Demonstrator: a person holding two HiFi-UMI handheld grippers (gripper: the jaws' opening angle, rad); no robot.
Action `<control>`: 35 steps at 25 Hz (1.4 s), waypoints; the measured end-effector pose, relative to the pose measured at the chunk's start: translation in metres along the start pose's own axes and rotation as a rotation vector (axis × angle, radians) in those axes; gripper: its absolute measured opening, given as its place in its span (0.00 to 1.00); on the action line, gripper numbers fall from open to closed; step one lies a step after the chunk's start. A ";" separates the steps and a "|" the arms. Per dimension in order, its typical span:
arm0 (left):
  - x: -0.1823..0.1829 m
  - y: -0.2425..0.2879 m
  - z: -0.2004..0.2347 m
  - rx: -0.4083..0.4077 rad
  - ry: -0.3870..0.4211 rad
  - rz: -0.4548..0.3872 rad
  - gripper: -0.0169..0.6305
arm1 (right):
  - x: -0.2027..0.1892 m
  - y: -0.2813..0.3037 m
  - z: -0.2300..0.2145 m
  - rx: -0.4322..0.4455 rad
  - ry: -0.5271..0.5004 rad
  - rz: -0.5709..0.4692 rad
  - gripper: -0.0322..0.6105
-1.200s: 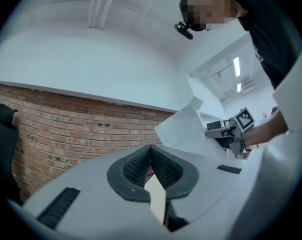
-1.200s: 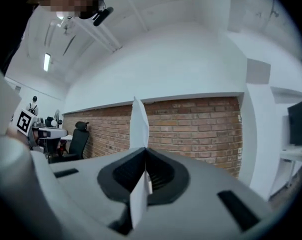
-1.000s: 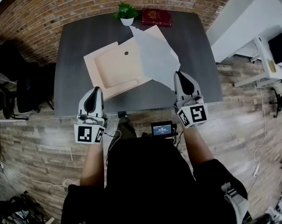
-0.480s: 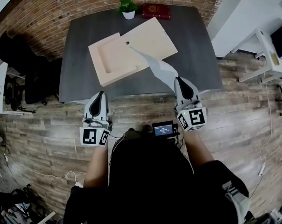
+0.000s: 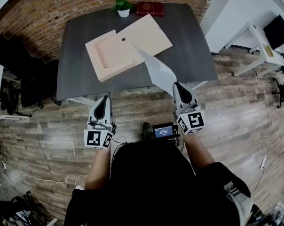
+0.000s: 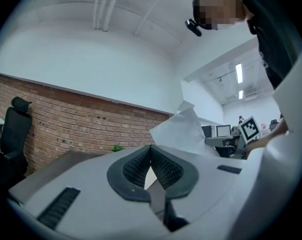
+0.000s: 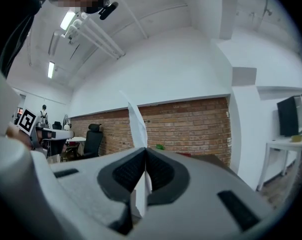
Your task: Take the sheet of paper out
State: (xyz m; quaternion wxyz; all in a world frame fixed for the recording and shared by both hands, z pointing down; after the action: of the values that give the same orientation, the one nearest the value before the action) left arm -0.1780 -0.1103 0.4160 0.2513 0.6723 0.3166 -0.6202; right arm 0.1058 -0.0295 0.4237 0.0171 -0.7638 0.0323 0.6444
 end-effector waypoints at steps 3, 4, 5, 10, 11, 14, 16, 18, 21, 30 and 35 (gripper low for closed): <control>0.000 -0.016 -0.007 -0.025 -0.009 0.000 0.02 | -0.004 -0.012 0.018 -0.007 0.009 0.012 0.06; 0.001 -0.023 -0.010 -0.029 -0.012 0.002 0.02 | -0.006 -0.018 0.025 -0.007 0.011 0.016 0.06; 0.002 -0.031 -0.012 -0.031 -0.013 0.002 0.02 | -0.007 -0.024 0.033 -0.007 0.011 0.021 0.06; 0.000 -0.079 -0.008 0.019 -0.031 0.008 0.02 | -0.025 -0.049 0.072 0.002 0.018 0.055 0.06; -0.003 -0.091 -0.006 0.030 -0.037 0.013 0.02 | -0.030 -0.053 0.079 0.003 0.026 0.064 0.06; -0.015 -0.127 -0.004 0.042 -0.060 0.030 0.02 | -0.044 -0.067 0.102 -0.002 0.042 0.087 0.06; -0.027 -0.145 -0.008 0.041 -0.075 0.043 0.02 | -0.050 -0.077 0.113 -0.002 0.034 0.102 0.06; -0.036 -0.158 -0.014 0.037 -0.084 0.054 0.02 | -0.054 -0.087 0.121 0.003 0.026 0.110 0.06; -0.041 -0.171 -0.021 0.035 -0.150 0.060 0.02 | -0.057 -0.104 0.127 0.015 0.027 0.113 0.06; -0.024 -0.155 -0.062 0.035 -0.156 0.047 0.02 | -0.051 -0.120 0.095 0.083 0.072 0.100 0.06; -0.025 -0.136 -0.100 0.076 -0.155 0.063 0.02 | -0.048 -0.132 0.055 0.126 0.080 0.104 0.06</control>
State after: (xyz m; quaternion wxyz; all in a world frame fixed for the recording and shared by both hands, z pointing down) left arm -0.2121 0.0515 0.4585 0.2685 0.6411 0.2512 -0.6737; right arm 0.0534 0.1076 0.4597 0.0302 -0.7835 0.1130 0.6103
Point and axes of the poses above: the fingertips, and each gripper's own axes: y forward along the fingers, z to its left, x out of its top, the point moved 3 cm from there along -y, backward along the fingers, and after that the axes turned 10 degrees about y, right-handed, at the moved point
